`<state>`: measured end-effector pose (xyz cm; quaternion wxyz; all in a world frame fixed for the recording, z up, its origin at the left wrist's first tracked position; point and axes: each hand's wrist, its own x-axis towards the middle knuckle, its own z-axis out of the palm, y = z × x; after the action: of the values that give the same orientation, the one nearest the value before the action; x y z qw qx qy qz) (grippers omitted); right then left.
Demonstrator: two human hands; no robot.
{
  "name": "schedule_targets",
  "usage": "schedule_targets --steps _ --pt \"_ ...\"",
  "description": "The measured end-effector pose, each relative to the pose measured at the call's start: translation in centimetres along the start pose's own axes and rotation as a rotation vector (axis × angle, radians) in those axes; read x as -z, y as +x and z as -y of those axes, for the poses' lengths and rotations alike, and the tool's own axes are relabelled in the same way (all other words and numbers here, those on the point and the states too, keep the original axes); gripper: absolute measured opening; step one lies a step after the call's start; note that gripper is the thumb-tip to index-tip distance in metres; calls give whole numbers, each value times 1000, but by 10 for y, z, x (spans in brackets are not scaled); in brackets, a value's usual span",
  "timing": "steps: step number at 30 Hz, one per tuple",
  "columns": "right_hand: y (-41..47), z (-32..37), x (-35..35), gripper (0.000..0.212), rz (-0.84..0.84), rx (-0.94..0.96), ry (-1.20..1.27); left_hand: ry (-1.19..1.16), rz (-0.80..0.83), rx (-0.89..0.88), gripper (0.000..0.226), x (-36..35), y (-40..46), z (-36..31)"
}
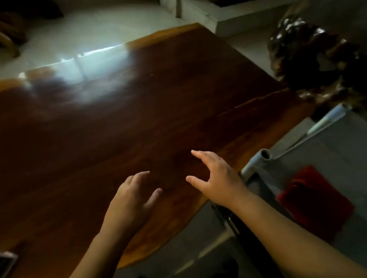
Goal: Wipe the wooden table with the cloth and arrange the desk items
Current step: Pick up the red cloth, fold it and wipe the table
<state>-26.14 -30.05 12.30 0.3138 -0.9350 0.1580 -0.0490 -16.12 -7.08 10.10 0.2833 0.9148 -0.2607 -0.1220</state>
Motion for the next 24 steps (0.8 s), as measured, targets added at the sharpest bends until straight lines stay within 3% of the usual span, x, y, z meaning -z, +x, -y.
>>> schedule_targets --steps 11,18,24 --pt "-82 -144 134 65 -281 -263 135 -62 176 -323 66 -106 61 -206" --pt "-137 -213 156 54 -426 -474 120 47 315 -439 62 -175 77 -306" --pt "-168 -258 159 38 -517 -667 62 216 436 -522 57 -227 98 -346"
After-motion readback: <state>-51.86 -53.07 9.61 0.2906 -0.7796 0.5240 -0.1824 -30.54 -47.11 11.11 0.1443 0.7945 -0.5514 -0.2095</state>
